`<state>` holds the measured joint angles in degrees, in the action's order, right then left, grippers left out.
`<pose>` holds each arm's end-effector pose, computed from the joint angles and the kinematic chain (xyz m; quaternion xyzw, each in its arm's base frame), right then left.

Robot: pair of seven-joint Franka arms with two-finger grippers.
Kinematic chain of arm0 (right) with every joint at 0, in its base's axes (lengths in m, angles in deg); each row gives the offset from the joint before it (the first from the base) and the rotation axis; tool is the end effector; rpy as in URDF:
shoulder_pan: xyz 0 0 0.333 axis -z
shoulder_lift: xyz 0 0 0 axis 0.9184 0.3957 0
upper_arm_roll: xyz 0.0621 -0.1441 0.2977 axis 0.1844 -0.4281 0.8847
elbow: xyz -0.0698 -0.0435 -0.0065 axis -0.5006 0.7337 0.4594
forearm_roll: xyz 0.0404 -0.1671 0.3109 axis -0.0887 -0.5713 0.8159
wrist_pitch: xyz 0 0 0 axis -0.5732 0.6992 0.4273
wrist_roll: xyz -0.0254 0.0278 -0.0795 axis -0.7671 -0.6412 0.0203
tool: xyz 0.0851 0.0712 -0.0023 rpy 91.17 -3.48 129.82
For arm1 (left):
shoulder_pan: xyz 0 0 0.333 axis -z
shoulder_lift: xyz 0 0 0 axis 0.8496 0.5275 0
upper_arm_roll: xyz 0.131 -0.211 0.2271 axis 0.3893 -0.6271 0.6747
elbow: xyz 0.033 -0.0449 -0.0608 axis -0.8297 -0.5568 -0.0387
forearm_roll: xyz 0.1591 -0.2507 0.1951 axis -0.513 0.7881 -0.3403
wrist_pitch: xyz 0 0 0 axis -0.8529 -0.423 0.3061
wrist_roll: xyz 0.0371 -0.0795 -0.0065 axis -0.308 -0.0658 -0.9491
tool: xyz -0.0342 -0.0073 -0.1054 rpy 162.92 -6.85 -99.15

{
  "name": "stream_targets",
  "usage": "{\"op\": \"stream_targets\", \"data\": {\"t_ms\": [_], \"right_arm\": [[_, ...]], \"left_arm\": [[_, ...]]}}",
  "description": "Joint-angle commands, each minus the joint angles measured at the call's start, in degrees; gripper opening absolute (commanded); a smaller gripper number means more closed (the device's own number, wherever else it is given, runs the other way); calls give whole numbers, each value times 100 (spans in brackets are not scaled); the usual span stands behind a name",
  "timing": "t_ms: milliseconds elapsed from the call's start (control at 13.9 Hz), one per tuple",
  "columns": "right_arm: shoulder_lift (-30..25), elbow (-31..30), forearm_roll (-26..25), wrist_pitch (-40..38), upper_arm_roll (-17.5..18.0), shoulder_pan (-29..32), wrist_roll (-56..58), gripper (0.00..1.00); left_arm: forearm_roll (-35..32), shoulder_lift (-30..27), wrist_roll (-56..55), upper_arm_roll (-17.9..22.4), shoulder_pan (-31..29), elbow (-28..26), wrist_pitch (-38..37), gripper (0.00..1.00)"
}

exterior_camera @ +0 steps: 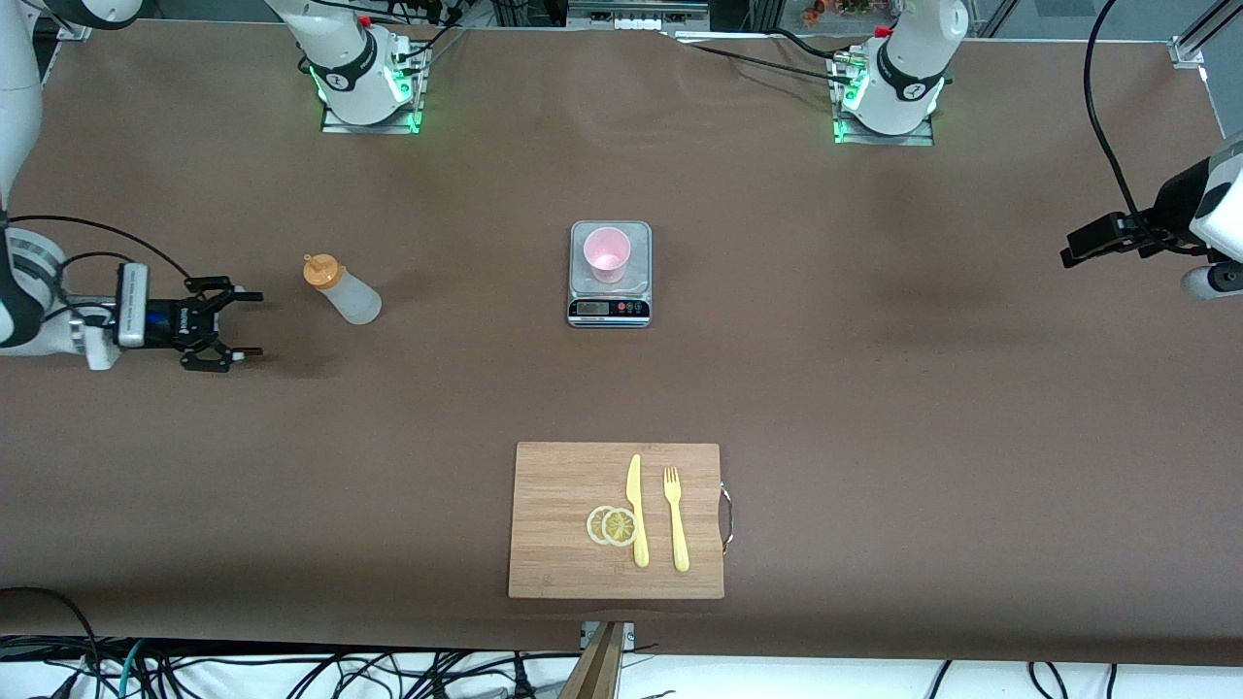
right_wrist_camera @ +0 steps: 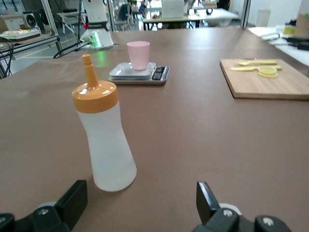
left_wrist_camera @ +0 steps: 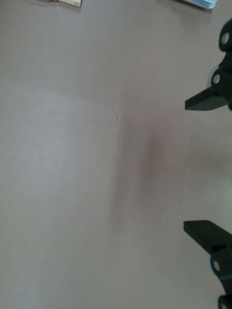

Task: Add sauce to pink cup with both arms

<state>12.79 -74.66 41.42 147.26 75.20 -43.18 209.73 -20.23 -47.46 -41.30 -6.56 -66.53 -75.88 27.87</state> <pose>0.5596 -0.1979 0.2416 -0.5746 -0.6359 -0.3107 0.4111 0.5111 0.0409 0.5799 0.9945 0.0902 -0.0531 0.0096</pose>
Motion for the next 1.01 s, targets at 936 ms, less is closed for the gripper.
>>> {"op": "stream_targets", "data": {"t_ms": [936], "right_arm": [[-479,2921,-1612,-5,21,-1831,-7487,100]], "left_arm": [[186,16,-44,4,10,26,61,100]]}}
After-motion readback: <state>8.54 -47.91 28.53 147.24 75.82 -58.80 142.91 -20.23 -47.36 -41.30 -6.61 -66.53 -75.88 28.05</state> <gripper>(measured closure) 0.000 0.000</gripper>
